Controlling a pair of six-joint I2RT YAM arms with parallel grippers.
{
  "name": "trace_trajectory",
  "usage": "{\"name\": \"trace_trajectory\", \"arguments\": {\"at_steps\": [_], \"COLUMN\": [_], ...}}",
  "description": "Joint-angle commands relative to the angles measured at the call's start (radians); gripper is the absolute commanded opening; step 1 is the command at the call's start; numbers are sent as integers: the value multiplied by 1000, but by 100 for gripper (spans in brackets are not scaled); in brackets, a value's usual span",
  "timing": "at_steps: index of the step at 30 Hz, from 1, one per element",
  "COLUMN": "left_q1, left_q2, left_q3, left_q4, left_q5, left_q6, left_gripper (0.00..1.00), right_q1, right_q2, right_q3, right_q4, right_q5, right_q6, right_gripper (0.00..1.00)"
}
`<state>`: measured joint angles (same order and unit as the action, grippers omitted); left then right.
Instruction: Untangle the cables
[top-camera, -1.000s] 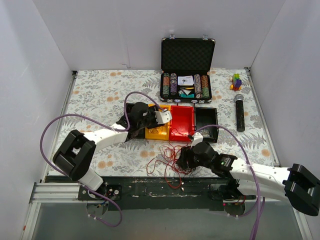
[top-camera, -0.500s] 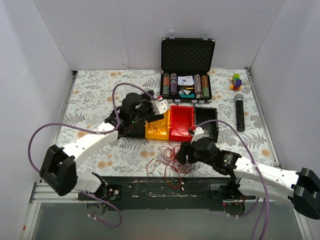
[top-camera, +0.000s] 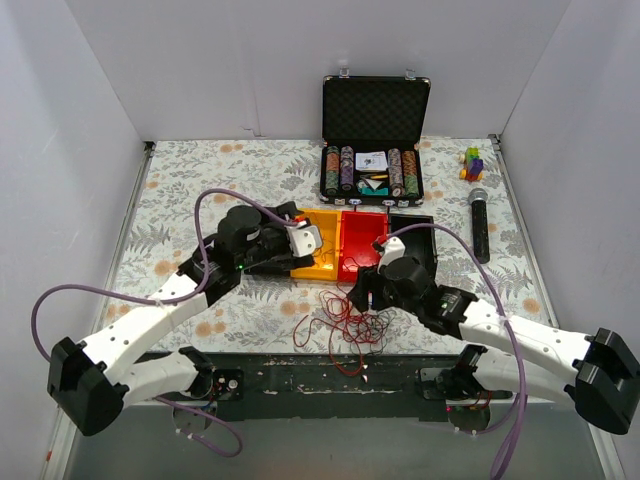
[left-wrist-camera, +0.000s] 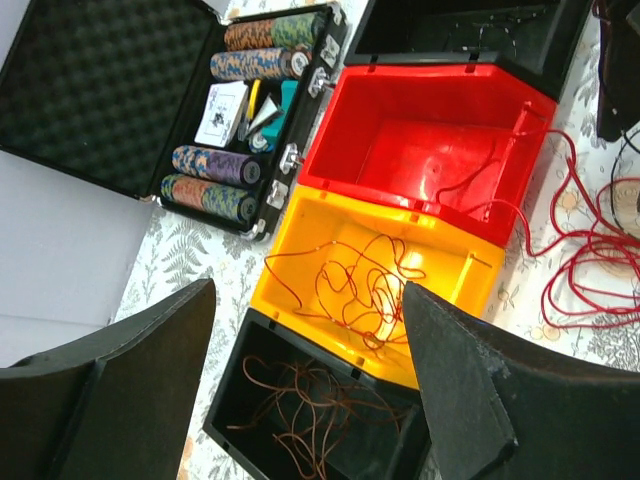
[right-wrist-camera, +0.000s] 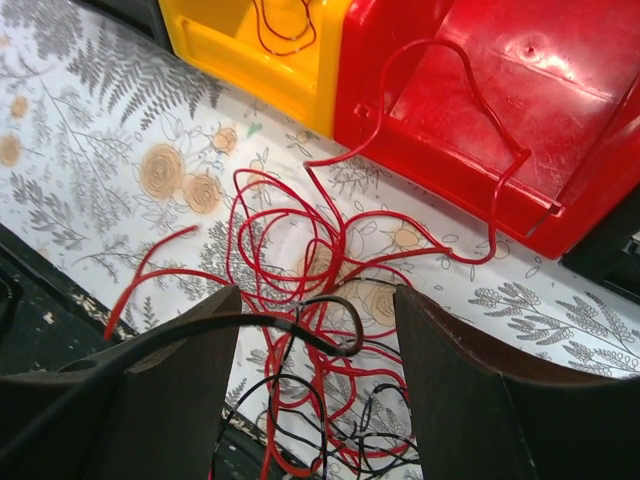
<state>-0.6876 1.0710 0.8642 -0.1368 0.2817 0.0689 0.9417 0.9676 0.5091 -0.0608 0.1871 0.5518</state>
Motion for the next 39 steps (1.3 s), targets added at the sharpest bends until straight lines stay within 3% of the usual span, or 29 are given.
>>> {"name": "trace_trajectory", "arguments": {"at_steps": [1, 7, 12, 21, 29, 35, 37, 39], "left_q1": [-1, -51, -220, -263, -296, -316, -316, -316], "left_q2": [-58, -118, -54, 277, 394, 400, 383, 362], "left_q3": [-2, -65, -157, -128, -169, -234, -278, -313], "left_q4": [-61, -227, -207, 29, 187, 197, 206, 200], "left_q5": [11, 263, 237, 226, 214, 206, 191, 177], "left_q6": [6, 60, 86, 6, 20, 83, 103, 127], "left_gripper": [73, 64, 65, 67, 70, 68, 63, 48], "right_q1": [-3, -3, -3, -1, -1, -1, -1, 0], "right_q2": [-9, -199, -277, -323, -300, -181, -165, -179], "right_q3": [40, -50, -64, -49, -178, -236, -228, -207], "right_q4": [-60, -172, -315, -494, -387, -275, -272, -286], "right_q5": [21, 11, 14, -34, -75, -98, -81, -58], "right_q6": [-35, 33, 117, 155, 215, 237, 235, 224], "right_gripper": [71, 70, 69, 70, 69, 66, 61, 52]}}
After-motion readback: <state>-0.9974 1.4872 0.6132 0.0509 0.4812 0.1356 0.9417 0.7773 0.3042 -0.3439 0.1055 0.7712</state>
